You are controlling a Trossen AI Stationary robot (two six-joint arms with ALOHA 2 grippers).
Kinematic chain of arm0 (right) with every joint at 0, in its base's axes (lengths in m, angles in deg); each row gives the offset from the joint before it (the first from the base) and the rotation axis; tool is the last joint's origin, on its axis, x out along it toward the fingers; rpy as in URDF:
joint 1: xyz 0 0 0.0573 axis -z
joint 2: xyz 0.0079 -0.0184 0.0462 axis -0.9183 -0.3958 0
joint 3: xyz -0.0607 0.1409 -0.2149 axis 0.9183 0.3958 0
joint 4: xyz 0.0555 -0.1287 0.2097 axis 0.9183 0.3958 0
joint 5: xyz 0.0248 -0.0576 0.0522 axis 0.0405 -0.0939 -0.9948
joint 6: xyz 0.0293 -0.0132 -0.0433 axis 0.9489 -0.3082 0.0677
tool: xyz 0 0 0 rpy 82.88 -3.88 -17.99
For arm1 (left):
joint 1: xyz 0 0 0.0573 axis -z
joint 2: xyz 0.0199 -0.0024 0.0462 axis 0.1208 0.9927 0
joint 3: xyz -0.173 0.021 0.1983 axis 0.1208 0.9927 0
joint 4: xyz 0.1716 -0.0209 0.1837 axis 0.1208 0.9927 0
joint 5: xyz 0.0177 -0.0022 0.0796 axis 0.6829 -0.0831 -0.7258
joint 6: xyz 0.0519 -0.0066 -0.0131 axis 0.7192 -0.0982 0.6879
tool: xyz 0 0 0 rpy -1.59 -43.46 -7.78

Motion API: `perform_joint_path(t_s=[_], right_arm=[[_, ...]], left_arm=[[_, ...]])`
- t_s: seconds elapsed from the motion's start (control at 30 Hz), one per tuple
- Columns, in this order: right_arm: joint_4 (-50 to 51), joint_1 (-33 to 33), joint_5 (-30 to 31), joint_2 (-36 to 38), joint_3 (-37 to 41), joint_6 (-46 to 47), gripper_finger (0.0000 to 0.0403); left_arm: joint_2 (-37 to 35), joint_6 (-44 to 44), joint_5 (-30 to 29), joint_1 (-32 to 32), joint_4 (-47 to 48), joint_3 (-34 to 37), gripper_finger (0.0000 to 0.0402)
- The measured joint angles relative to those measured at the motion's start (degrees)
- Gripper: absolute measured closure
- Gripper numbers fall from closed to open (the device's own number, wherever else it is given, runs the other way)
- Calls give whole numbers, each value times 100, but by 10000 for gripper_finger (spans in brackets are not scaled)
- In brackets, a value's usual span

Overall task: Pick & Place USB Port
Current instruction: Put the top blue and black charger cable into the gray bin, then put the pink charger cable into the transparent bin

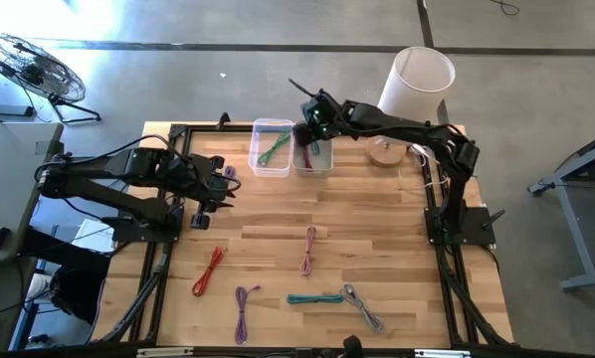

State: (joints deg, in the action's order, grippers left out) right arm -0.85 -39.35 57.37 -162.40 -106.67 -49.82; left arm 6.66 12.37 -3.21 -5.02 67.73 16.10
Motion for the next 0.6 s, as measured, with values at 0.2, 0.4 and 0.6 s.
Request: perform_joint_path(t_s=[0.2,0.4,0.6], right_arm=[[38,-2,-133,-245,2,5,388],[-54,-7,-32,-271,2,-150,328],[-52,-7,-61,-271,2,-221,241]], left_arm=[[0,2,-160,0,2,0,295],[0,2,-163,0,19,2,295],[0,1,-163,0,20,2,295]])
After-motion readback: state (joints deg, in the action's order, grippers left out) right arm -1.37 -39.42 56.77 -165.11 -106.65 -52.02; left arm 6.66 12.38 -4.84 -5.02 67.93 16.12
